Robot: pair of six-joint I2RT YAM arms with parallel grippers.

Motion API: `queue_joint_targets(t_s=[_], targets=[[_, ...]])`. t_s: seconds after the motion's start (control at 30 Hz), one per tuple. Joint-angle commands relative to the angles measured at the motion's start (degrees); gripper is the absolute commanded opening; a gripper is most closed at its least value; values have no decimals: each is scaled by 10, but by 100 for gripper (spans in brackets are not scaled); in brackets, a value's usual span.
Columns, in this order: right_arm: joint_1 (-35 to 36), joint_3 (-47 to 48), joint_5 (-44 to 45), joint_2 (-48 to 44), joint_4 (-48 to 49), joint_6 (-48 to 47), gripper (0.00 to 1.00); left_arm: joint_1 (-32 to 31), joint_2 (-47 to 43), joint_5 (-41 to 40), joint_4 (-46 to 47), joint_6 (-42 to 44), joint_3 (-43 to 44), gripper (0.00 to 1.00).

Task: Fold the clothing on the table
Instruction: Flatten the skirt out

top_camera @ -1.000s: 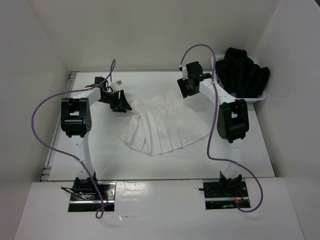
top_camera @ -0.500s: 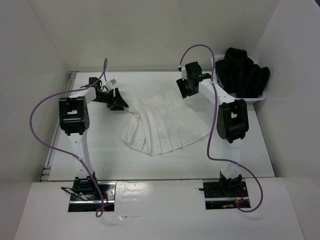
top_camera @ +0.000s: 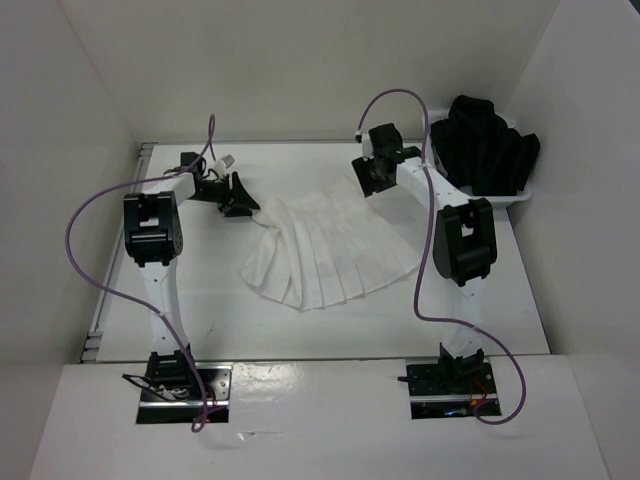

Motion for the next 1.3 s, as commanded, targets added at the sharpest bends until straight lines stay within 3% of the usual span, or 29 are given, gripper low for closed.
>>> queue_joint_targets(t_s=[0.0, 0.23, 0.63, 0.87, 0.97, 1.03, 1.2, 1.27], targets=[[8, 24, 6, -4, -4, -6, 61, 0, 28, -21, 3, 5, 5, 58], [8, 42, 0, 16, -9, -6, 60, 0, 38, -21, 9, 0, 0, 55], [8, 153, -46, 89, -40, -6, 60, -18, 50, -21, 14, -5, 5, 53], [-39, 198, -104, 142, -32, -6, 60, -23, 44, -58, 2, 7, -1, 47], [-59, 261, -148, 196, -52, -1, 63, -29, 39, -76, 2, 17, -7, 46], [-78, 333, -179, 246, -85, 6, 70, -29, 39, -83, -10, 28, -7, 45], [-90, 539, -200, 346, -177, 6, 74, -29, 39, -105, -28, 46, 0, 42], [-85, 553, -210, 346, -172, 6, 74, -34, 34, -124, -34, 52, 0, 42]])
